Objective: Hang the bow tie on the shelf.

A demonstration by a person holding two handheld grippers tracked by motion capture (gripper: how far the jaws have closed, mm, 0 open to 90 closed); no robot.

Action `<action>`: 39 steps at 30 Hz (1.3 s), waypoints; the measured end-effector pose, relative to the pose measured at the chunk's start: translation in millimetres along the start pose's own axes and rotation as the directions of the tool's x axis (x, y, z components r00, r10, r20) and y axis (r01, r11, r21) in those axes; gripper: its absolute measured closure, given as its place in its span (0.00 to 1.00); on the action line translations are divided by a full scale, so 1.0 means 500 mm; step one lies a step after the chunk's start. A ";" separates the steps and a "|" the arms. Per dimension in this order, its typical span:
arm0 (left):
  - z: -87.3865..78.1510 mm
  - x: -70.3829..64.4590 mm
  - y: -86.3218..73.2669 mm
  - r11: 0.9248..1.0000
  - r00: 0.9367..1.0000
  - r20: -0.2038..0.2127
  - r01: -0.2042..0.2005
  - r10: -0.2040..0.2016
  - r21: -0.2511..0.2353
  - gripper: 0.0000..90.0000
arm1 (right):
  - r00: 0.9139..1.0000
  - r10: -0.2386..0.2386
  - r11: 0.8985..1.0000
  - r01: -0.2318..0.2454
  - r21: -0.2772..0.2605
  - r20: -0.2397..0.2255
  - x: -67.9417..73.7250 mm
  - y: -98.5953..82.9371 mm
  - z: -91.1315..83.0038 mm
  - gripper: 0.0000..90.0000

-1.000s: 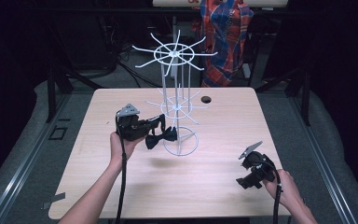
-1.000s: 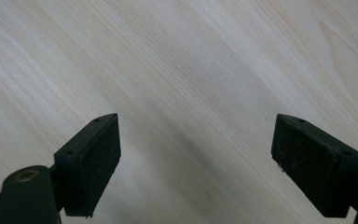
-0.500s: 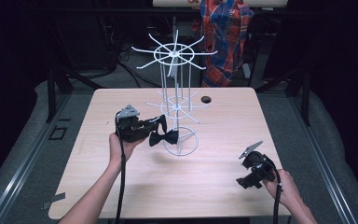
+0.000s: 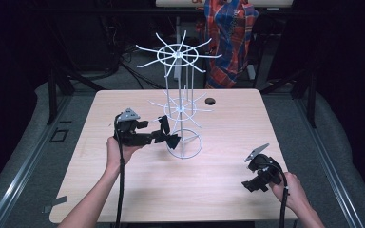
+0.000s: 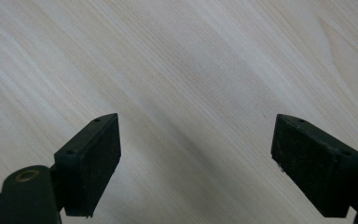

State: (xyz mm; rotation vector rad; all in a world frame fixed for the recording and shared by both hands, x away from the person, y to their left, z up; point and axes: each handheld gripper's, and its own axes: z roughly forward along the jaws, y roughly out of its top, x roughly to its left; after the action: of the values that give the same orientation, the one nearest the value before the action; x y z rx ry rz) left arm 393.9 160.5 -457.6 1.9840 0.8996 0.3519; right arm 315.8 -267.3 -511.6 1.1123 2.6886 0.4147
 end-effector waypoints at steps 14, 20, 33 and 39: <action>-0.039 -0.006 -0.020 0.997 0.998 -0.059 -0.026 0.031 0.079 0.17 | 1.000 0.016 1.000 -0.016 -0.025 -0.025 -0.007 -0.004 -0.004 0.17; -0.040 -0.015 -0.044 0.986 0.997 -0.069 -0.033 0.045 0.161 0.10 | 0.999 0.016 0.999 -0.017 -0.027 -0.030 -0.005 -0.002 -0.005 0.17; -0.059 -0.042 -0.073 0.969 0.997 -0.048 -0.054 0.067 0.241 0.01 | 1.000 0.009 1.000 -0.009 -0.005 -0.027 -0.006 -0.002 0.000 0.17; -0.064 -0.051 -0.094 0.959 0.998 -0.036 -0.039 0.051 0.280 0.00 | 1.000 0.008 1.000 -0.008 -0.001 -0.022 -0.004 -0.003 0.002 0.17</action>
State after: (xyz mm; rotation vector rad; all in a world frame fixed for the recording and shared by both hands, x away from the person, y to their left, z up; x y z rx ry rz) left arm 336.7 177.5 -476.4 2.2660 0.9754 0.3073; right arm 316.4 -269.5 -512.8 1.1251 2.7035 0.4319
